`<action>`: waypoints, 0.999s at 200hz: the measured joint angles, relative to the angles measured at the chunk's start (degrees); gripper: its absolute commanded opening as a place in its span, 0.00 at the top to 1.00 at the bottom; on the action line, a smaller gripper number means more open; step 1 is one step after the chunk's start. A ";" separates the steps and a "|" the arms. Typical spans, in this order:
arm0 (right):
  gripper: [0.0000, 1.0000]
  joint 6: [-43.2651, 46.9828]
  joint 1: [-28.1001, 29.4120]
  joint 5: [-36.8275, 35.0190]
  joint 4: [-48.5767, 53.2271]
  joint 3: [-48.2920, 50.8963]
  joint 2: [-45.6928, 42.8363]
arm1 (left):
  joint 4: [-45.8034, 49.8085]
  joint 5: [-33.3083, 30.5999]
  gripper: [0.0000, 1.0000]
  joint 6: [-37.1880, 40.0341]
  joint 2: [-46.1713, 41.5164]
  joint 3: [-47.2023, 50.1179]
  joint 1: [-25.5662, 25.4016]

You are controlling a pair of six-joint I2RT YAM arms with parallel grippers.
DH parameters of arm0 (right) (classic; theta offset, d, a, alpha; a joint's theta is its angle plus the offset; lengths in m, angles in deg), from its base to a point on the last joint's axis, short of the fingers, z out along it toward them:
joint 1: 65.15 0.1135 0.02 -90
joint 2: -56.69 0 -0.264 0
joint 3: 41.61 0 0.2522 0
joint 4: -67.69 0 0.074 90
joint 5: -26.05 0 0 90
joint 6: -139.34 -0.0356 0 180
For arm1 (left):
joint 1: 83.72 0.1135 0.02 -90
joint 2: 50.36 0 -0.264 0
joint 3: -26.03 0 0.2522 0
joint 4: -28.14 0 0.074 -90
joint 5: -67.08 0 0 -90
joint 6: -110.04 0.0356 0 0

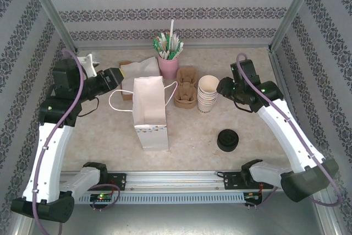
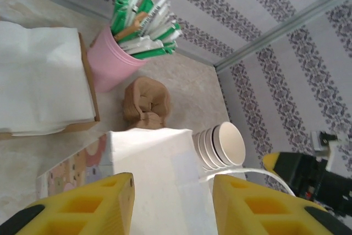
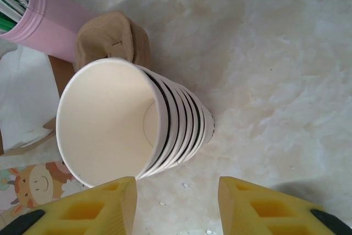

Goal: Pack the takeout coffee

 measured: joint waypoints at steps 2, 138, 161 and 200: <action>0.57 -0.02 0.00 0.00 -0.13 0.00 0.15 | 0.04 -0.09 0.57 0.00 0.13 -0.13 -0.39; 0.80 -1.92 0.11 0.15 -3.85 -0.85 8.79 | 1.46 -0.72 0.55 6.47 6.27 -2.36 -15.30; 0.84 -1.90 0.09 -0.02 -3.82 -1.38 9.40 | 1.44 -0.83 0.55 6.69 6.27 -2.36 -15.72; 0.91 -1.36 0.09 -0.59 -3.10 -2.82 9.66 | 1.33 -0.90 0.55 6.71 6.27 -2.34 -16.68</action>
